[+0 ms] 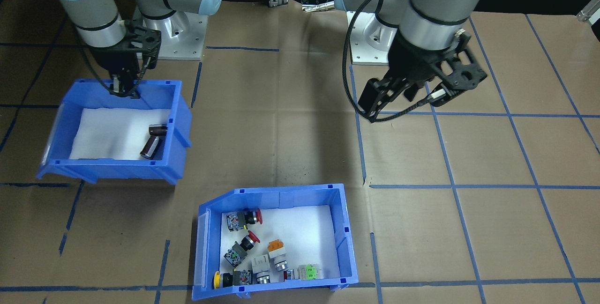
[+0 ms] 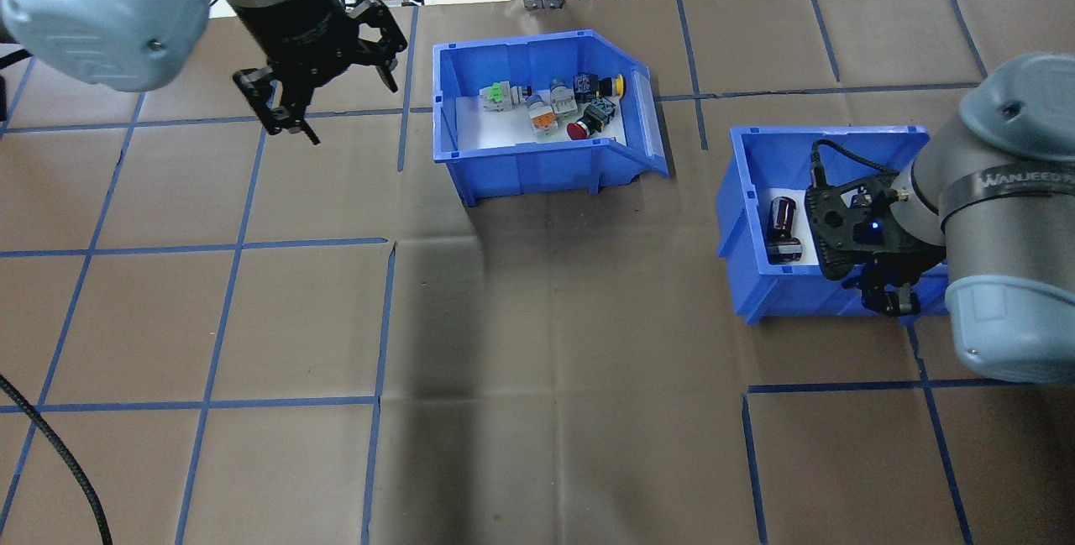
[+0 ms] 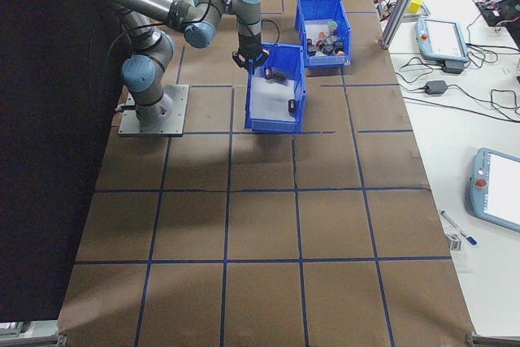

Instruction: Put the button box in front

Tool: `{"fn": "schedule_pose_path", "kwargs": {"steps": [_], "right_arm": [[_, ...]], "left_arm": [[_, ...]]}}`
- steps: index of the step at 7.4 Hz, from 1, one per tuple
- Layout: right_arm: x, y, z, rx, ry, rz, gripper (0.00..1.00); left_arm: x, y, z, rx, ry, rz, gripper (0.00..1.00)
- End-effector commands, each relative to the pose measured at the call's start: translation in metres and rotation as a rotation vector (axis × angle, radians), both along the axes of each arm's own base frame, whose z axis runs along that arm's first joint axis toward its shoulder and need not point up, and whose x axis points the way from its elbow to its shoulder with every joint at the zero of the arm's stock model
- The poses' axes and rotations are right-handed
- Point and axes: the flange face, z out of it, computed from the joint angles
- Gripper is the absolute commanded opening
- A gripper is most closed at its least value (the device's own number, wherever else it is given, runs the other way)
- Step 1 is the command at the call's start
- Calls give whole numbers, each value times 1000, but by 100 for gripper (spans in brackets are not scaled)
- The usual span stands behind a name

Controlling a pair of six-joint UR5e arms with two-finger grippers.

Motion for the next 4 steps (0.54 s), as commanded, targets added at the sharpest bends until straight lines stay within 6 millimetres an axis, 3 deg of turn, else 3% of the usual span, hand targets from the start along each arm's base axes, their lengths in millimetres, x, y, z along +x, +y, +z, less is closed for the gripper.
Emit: {"fn": "schedule_pose_path", "kwargs": {"steps": [1,2,4], "right_arm": [[66,21,-2,-5,-4,-8,12],[96,32,-3,-5,-6,2,12],[166,60,-9,-35,-22,-16,13]], "left_arm": [[49,11,15,15,-22,-420,99],[49,12,17,2,-24,-604,99],[50,21,24,-10,-33,-652,99]]}}
